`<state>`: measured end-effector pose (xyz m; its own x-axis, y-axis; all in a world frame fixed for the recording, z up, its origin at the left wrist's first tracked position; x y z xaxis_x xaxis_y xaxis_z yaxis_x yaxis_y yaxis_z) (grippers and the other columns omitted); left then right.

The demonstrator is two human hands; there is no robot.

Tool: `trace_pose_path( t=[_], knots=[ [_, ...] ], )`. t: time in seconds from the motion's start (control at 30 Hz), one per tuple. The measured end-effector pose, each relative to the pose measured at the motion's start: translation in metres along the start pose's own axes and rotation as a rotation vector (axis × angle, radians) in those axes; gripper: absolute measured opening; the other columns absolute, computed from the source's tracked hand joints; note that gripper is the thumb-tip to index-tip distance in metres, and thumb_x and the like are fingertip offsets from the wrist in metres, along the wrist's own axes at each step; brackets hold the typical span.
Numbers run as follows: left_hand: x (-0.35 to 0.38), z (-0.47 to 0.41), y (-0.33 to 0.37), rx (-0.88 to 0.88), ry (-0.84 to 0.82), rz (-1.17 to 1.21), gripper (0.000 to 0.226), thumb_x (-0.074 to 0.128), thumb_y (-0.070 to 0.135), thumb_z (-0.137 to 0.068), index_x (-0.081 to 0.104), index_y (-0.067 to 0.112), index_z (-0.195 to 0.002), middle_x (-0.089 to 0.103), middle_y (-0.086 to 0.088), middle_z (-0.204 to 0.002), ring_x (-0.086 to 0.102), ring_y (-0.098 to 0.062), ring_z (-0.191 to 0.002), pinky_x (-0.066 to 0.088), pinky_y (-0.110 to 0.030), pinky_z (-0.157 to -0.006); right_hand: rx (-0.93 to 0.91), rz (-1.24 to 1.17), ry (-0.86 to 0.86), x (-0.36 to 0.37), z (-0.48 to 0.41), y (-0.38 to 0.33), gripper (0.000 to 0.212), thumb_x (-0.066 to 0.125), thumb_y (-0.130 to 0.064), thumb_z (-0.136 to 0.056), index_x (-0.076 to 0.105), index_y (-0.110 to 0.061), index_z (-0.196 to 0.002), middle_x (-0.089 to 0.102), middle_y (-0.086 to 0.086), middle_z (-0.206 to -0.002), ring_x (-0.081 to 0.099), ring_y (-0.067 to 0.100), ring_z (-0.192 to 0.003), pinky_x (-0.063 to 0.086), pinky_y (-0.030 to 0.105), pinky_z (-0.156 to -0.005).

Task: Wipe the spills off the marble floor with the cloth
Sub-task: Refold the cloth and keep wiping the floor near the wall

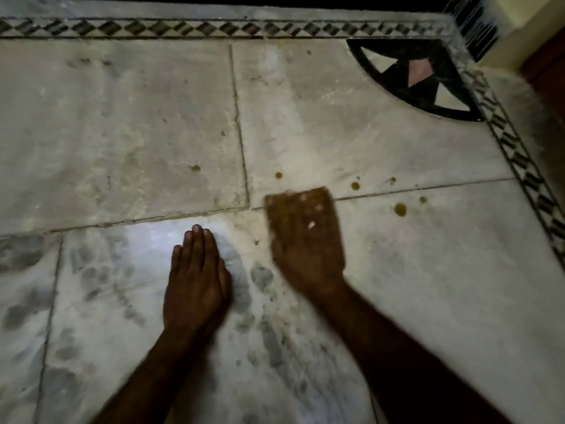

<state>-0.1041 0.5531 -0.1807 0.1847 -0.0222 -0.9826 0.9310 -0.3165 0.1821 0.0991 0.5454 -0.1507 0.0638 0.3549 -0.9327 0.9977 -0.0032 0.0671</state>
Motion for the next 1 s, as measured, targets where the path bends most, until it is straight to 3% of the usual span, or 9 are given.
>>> trace_pose_path(
  t=[0.1, 0.2, 0.37, 0.47, 0.6, 0.7, 0.77, 0.83, 1.0],
  knots=[
    [0.004, -0.016, 0.044, 0.15, 0.007, 0.068, 0.058, 0.036, 0.026, -0.1, 0.04, -0.007, -0.147, 0.036, -0.027, -0.156, 0.035, -0.04, -0.145, 0.01, -0.044, -0.123, -0.154, -0.091, -0.102, -0.028, 0.07, 0.0, 0.057, 0.05, -0.033, -0.106, 0.038, -0.023, -0.16, 0.039, 0.009, -0.165, 0.033, 0.035, -0.155, 0.026, 0.062, -0.124],
    [0.014, -0.038, 0.097, 0.372, -0.02, 0.094, 0.056, 0.034, 0.029, -0.102, 0.043, -0.005, -0.146, 0.04, -0.024, -0.154, 0.04, -0.037, -0.143, 0.019, -0.045, -0.122, 0.034, -0.014, -0.131, -0.035, 0.108, 0.073, 0.057, 0.047, -0.032, -0.106, 0.036, -0.02, -0.161, 0.035, 0.012, -0.167, 0.033, 0.039, -0.154, 0.036, 0.064, -0.117],
    [0.016, -0.05, 0.111, 0.386, -0.018, 0.094, 0.057, 0.035, 0.029, -0.102, 0.04, -0.003, -0.149, 0.037, -0.022, -0.157, 0.035, -0.034, -0.147, 0.023, -0.046, -0.122, 0.322, 0.084, -0.172, 0.0, 0.027, 0.117, 0.059, 0.036, -0.037, -0.107, 0.028, -0.023, -0.164, 0.038, 0.014, -0.165, 0.037, 0.04, -0.151, 0.023, 0.062, -0.123],
    [0.016, -0.048, 0.11, 0.418, 0.016, 0.101, 0.057, 0.036, 0.026, -0.101, 0.035, -0.003, -0.151, 0.03, -0.021, -0.16, 0.028, -0.033, -0.15, 0.021, -0.047, -0.123, 0.212, 0.017, -0.025, 0.005, 0.008, 0.076, 0.055, 0.047, -0.033, -0.105, 0.041, -0.022, -0.159, 0.045, 0.012, -0.161, 0.043, 0.038, -0.148, 0.027, 0.061, -0.123],
    [0.015, -0.045, 0.108, 0.465, 0.061, 0.086, 0.059, 0.037, 0.023, -0.099, 0.032, -0.004, -0.151, 0.027, -0.021, -0.162, 0.026, -0.033, -0.151, 0.023, -0.05, -0.122, -0.022, -0.017, -0.12, -0.027, 0.093, 0.09, 0.061, 0.053, -0.033, -0.103, 0.036, -0.025, -0.161, 0.037, 0.006, -0.167, 0.031, 0.033, -0.155, 0.031, 0.06, -0.122],
    [0.017, -0.045, 0.108, 0.468, 0.029, 0.083, 0.063, 0.038, 0.022, -0.097, 0.029, -0.003, -0.153, 0.023, -0.02, -0.164, 0.022, -0.032, -0.153, 0.021, -0.049, -0.123, 0.24, 0.131, -0.106, -0.027, 0.114, 0.165, 0.059, 0.055, -0.028, -0.103, 0.04, -0.013, -0.159, 0.041, 0.019, -0.162, 0.038, 0.044, -0.15, 0.037, 0.066, -0.115],
    [0.02, -0.048, 0.108, 0.462, 0.001, 0.084, 0.063, 0.036, 0.023, -0.097, 0.027, -0.002, -0.154, 0.022, -0.019, -0.164, 0.021, -0.031, -0.153, 0.02, -0.049, -0.123, 0.499, 0.169, -0.174, -0.014, 0.085, 0.199, 0.059, 0.04, -0.035, -0.108, 0.03, -0.017, -0.163, 0.037, 0.019, -0.165, 0.038, 0.042, -0.15, 0.031, 0.062, -0.12],
    [0.023, -0.049, 0.107, 0.467, -0.015, 0.087, 0.061, 0.034, 0.024, -0.098, 0.029, -0.002, -0.153, 0.025, -0.018, -0.163, 0.024, -0.031, -0.152, 0.023, -0.049, -0.122, 0.576, 0.15, -0.197, 0.0, 0.042, 0.198, 0.058, 0.033, -0.039, -0.109, 0.027, -0.021, -0.164, 0.038, 0.018, -0.165, 0.039, 0.041, -0.15, 0.023, 0.059, -0.124],
    [0.029, -0.053, 0.124, 0.37, 0.015, 0.096, 0.056, 0.038, 0.025, -0.1, 0.04, -0.006, -0.147, 0.038, -0.025, -0.155, 0.037, -0.039, -0.145, 0.029, -0.052, -0.119, 0.277, 0.077, -0.101, -0.001, 0.035, 0.118, 0.057, 0.044, -0.036, -0.106, 0.036, -0.022, -0.161, 0.041, 0.015, -0.164, 0.04, 0.04, -0.15, 0.02, 0.061, -0.126]
  ],
)
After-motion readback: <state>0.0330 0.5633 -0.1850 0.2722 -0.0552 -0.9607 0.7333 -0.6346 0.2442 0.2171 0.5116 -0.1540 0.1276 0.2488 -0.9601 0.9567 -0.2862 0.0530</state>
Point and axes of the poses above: each hand's wrist, its own z-axis away from the middle knuckle, its own x-axis out of the palm, y = z × x, the point moved 3 cm from there along -z, towards the middle knuckle
